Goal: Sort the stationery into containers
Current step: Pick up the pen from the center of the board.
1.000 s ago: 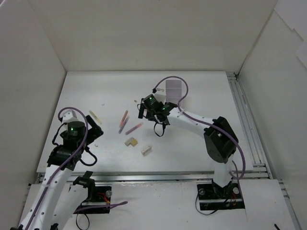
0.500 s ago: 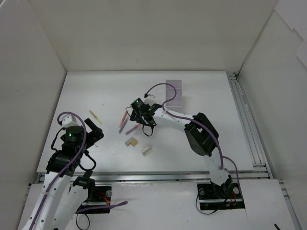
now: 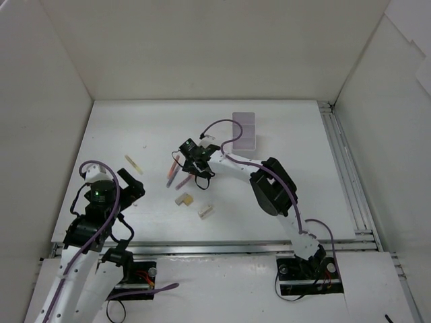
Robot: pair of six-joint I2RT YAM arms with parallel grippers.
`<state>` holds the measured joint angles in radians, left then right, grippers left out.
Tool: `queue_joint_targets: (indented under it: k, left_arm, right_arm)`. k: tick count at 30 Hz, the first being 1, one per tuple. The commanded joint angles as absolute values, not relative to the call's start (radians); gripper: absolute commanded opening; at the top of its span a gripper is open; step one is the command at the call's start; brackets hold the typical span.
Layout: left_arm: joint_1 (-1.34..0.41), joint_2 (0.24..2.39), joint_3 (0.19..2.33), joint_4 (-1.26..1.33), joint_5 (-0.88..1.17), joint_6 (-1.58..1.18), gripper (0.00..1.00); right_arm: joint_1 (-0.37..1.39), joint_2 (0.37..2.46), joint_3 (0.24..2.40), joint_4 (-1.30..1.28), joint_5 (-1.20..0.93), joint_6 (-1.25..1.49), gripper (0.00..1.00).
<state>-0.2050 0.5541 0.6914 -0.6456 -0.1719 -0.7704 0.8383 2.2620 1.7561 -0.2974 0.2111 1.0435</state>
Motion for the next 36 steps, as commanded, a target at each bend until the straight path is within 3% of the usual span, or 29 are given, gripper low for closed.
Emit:
queue_joint_targets:
  k: [1, 4, 12, 20, 23, 30, 36]
  left_arm:
    - [-0.210, 0.563, 0.704, -0.594, -0.169, -0.762, 1.00]
    - [-0.210, 0.554, 0.701, -0.598, -0.178, -0.765, 1.00]
    - [-0.210, 0.525, 0.695, -0.606, -0.192, -0.770, 1.00]
    - [-0.210, 0.499, 0.686, -0.611, -0.195, -0.778, 1.00]
    - [-0.210, 0.489, 0.683, -0.609, -0.198, -0.778, 1.00]
    - [-0.210, 0.514, 0.692, -0.609, -0.202, -0.776, 1.00]
    - [-0.210, 0.548, 0.707, -0.626, -0.222, -0.791, 1.00]
  right_arm:
    - [0.830, 2.275, 1.807, -0.344, 0.229, 1.071, 0.44]
    - [0.828, 2.279, 1.812, -0.365, 0.232, 1.071, 0.33]
    - [0.807, 2.312, 1.844, -0.425, 0.222, 1.057, 0.32]
    - [0.795, 2.315, 1.838, -0.462, 0.230, 1.039, 0.13]
    - [0.795, 2.299, 1.842, -0.462, 0.247, 1.017, 0.00]
    - [0.821, 2.231, 1.919, -0.402, 0.365, 0.721, 0.00]
    - [0.825, 1.983, 1.674, -0.007, 0.322, 0.477, 0.00]
